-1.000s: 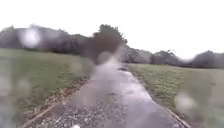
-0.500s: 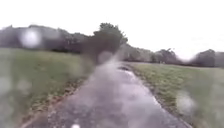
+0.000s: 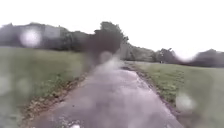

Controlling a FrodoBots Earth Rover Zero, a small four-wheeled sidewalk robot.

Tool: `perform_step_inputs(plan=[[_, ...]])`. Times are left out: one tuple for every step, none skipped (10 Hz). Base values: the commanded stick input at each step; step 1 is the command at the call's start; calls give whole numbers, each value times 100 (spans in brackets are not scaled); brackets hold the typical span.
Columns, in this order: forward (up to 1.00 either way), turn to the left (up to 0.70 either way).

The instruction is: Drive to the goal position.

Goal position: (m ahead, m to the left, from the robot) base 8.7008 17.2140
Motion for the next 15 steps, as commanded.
perform_step_inputs(plan=[[85,0],[85,0],[85,0],[85,0],[85,0],[85,0],[85,0],[85,0],[85,0],[85,0],[85,0],[85,0],[85,-5],[85,-12],[85,-27]])
